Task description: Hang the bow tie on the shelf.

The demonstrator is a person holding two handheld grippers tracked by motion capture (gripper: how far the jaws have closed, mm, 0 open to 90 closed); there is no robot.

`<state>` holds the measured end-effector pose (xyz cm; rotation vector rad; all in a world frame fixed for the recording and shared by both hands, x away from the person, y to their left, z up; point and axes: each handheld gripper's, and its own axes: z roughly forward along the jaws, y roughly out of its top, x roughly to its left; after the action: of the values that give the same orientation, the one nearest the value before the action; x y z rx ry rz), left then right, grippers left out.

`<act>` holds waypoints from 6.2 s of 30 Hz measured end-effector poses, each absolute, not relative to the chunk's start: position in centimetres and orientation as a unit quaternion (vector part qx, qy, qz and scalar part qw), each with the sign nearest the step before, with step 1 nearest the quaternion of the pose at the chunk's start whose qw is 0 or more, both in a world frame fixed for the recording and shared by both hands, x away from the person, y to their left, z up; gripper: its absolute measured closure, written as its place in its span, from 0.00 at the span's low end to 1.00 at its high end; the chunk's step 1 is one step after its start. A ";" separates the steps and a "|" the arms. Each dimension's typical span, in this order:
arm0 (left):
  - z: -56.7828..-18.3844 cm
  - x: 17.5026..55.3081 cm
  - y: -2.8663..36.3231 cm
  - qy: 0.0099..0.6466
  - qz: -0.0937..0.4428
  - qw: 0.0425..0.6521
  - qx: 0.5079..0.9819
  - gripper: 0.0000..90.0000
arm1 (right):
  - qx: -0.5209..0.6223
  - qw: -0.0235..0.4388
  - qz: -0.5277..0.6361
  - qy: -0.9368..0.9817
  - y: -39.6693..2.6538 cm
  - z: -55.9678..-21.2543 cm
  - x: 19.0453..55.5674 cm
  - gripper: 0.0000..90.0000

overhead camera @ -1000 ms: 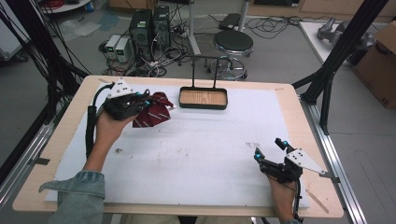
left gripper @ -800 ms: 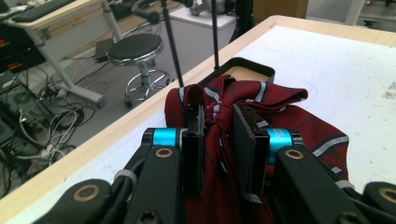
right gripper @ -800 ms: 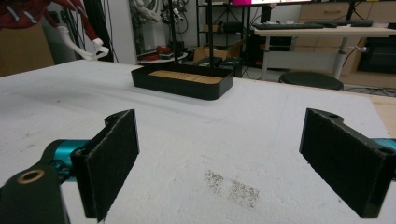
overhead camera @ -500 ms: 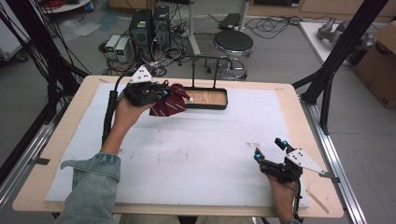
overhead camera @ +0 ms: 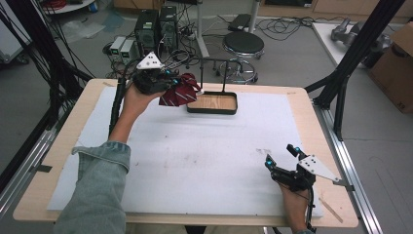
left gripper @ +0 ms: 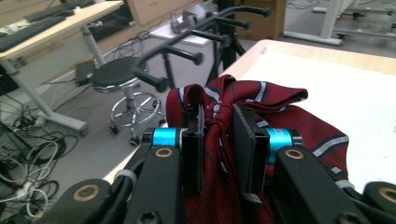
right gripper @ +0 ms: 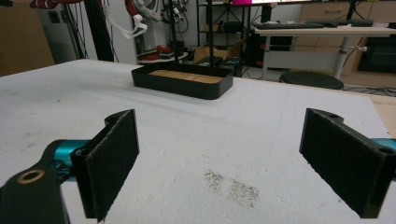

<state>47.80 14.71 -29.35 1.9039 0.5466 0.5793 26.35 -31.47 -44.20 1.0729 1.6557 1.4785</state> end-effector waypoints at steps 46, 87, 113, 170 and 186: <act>-32.3 54.4 12.8 0.304 0.269 0.430 0.806 0.83 | 0.408 0.330 0.564 0.637 -31.5 -44.2 26.4 0.12; -32.1 53.8 13.5 0.313 0.275 0.450 0.790 0.80 | 0.408 0.330 0.564 0.637 -31.5 -44.2 26.4 0.12; -27.5 47.2 20.4 0.307 0.301 0.527 0.733 0.61 | 0.416 0.331 0.562 0.633 -31.6 -44.3 26.4 0.12; -39.3 27.9 29.8 0.386 0.317 0.541 0.677 0.27 | 0.415 0.334 0.561 0.633 -31.5 -44.2 26.5 0.12; -43.4 26.7 29.6 0.416 0.299 0.506 0.694 0.27 | 0.419 0.330 0.560 0.634 -31.5 -44.3 26.5 0.12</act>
<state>26.69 29.62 -43.36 1.6748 1.0032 0.7202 26.48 -31.47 -44.25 1.0949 1.6586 1.4646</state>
